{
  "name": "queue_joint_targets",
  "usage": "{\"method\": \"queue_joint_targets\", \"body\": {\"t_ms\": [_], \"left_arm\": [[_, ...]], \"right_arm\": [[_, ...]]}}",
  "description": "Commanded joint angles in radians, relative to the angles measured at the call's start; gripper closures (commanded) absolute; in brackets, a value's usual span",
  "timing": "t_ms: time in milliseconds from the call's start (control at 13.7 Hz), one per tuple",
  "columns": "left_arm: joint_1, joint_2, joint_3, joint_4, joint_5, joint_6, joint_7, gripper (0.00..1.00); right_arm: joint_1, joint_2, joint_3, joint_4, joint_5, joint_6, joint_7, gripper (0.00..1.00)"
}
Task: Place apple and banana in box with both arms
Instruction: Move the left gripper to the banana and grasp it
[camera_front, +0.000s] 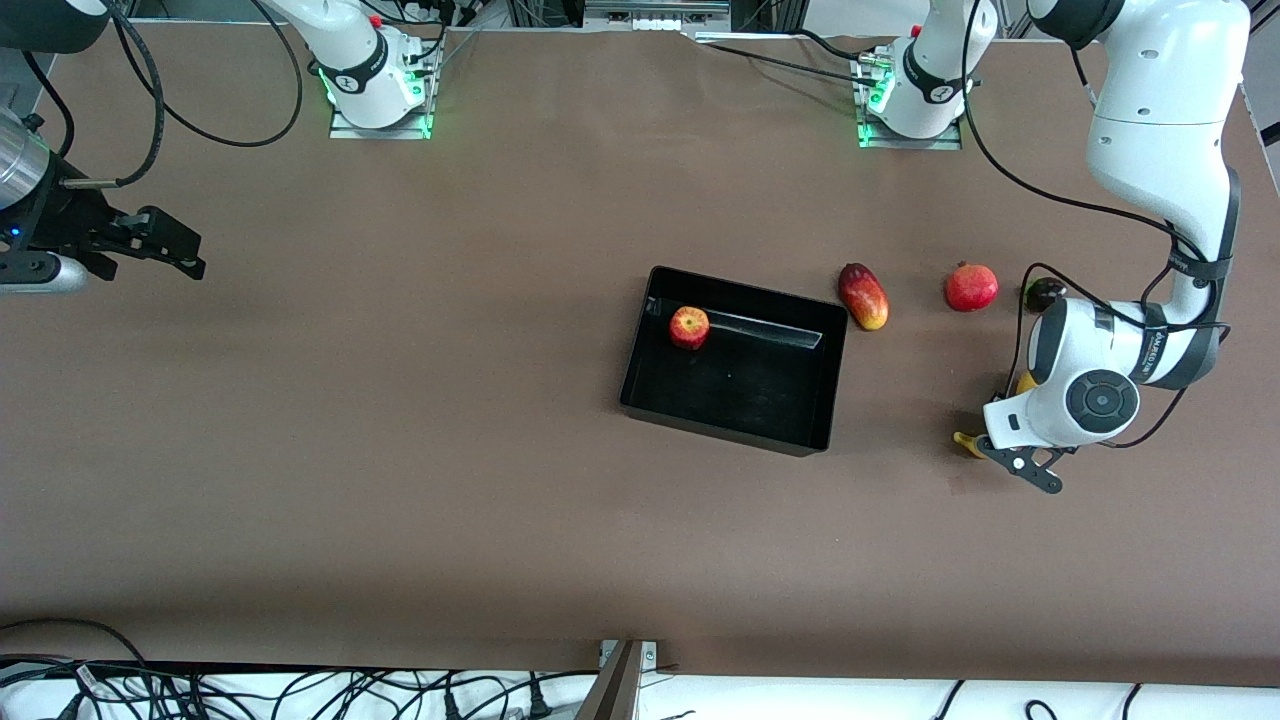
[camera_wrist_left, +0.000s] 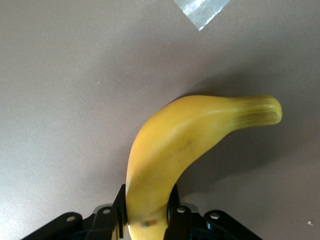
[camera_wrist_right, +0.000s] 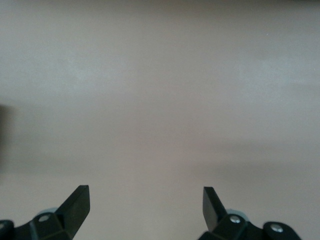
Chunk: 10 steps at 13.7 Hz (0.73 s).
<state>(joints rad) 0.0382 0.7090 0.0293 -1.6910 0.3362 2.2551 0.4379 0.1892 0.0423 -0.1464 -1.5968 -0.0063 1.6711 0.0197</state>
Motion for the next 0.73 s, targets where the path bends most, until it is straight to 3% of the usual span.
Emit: {"method": "queue_joint_targets", "body": {"t_ms": [0,146,365,512,658], "left_arm": [[0.002,-0.034,-0.02,0.01,0.003,-0.026,0.013,1.0],[-0.001,-0.081,-0.078,0.045,0.001,-0.138,0.01,1.0],[-0.012,-0.102,-0.195,0.205,-0.066,-0.397,-0.01,1.0],[-0.05,-0.092,-0.226,0.301,-0.149,-0.501,-0.063,1.0],[-0.144,-0.094,-0.226,0.324,-0.19,-0.531,-0.237,1.0]], "right_arm": [[0.001,0.004,0.004,0.015,-0.011,-0.002,-0.001,0.0],[0.001,0.004,0.004,0.015,-0.011,-0.001,-0.001,0.0],[0.001,0.002,0.004,0.015,-0.011,-0.001,-0.001,0.0],[0.001,0.002,0.004,0.015,-0.009,-0.001,-0.001,0.0],[0.001,0.002,0.004,0.015,-0.011,-0.001,-0.001,0.0]]}}
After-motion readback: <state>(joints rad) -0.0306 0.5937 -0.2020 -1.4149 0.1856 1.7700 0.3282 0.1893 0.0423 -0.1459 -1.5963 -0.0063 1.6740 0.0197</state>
